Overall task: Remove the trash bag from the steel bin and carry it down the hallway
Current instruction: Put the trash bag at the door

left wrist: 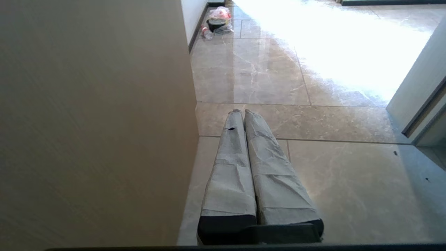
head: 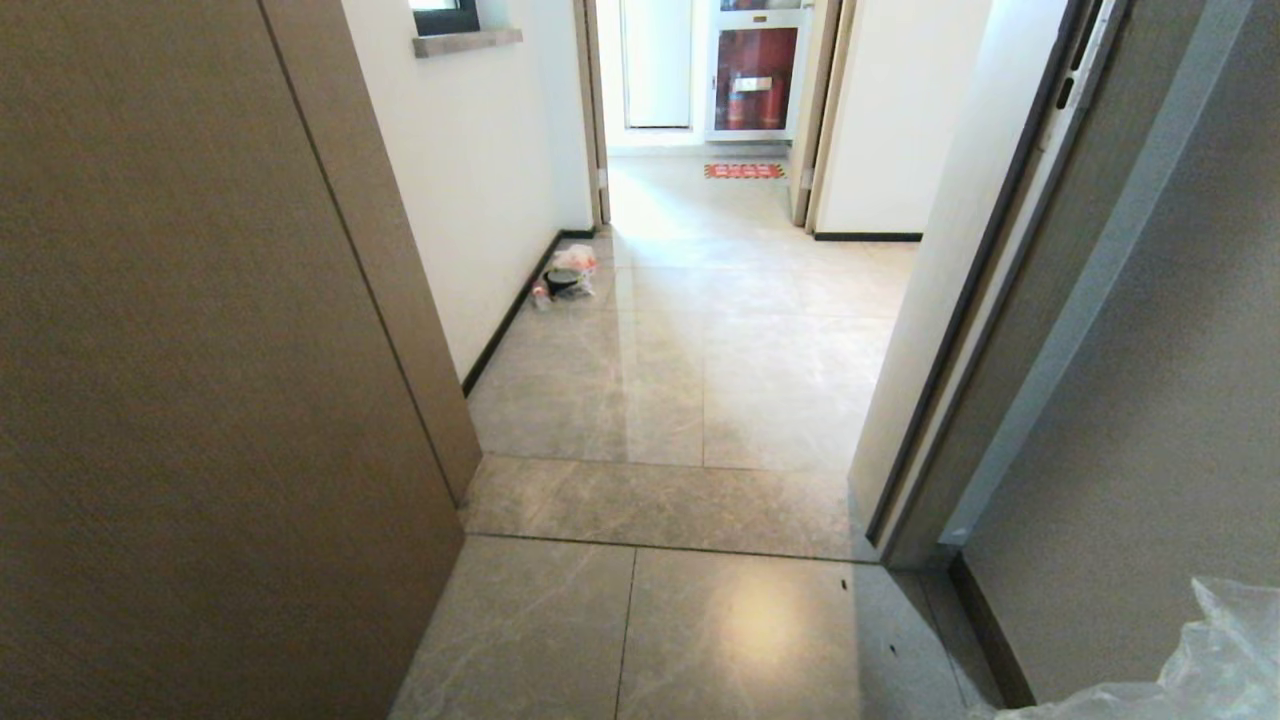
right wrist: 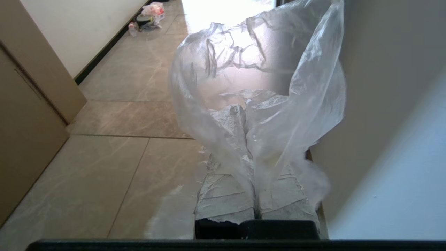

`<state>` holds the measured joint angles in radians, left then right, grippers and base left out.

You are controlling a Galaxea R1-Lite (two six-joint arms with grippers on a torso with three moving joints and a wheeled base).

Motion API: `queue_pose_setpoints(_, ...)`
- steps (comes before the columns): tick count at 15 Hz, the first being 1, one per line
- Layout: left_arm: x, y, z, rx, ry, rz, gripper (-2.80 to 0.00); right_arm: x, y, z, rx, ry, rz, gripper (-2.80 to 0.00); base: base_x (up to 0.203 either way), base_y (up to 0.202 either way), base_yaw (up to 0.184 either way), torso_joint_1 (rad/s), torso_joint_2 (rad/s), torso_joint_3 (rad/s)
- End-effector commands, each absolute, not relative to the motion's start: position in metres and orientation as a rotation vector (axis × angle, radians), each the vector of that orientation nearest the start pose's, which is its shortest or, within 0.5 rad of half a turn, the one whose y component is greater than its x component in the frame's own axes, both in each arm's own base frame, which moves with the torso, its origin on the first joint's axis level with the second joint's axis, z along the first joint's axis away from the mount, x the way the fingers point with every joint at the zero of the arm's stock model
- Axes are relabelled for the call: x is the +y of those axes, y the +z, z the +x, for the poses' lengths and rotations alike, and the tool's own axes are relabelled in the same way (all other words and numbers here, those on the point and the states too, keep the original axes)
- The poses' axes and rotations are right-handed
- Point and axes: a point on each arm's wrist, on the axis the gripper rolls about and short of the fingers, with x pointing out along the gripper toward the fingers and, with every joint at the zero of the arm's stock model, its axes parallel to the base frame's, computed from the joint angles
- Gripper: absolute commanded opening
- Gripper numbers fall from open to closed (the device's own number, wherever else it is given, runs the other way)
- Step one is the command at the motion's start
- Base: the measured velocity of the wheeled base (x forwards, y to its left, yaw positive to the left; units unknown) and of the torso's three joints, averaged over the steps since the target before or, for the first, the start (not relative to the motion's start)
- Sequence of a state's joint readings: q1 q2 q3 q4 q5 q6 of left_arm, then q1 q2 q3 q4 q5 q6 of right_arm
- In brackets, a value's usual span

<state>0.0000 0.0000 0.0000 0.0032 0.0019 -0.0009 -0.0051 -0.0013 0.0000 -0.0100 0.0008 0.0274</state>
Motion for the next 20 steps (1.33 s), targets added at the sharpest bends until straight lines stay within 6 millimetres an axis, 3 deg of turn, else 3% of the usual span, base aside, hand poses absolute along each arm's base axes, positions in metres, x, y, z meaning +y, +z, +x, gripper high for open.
queue_pose_setpoints(1,0.0001,0.0752,-0.0228,0.003,0.003,-0.002,-2.8,0.0002,0.0761,-0.0228,-0.011,-0.004,0.028,-2.8,0.0,-0.092,-0.002,0.002,0.0,0.006)
queue_pose_setpoints(13,0.0001,0.0752,-0.0228,0.003,0.002,-0.001,-2.8,0.0002,0.0761,-0.0228,-0.011,-0.004,0.028,-2.8,0.0,0.0,0.0,0.0,0.0,0.0)
queue_pose_setpoints(20,0.0,0.0752,-0.0228,0.003,0.002,0.0,-2.8,0.0002,0.0761,-0.0228,-0.011,-0.004,0.028,-2.8,0.177,0.0,0.001,0.003,0.0,0.004)
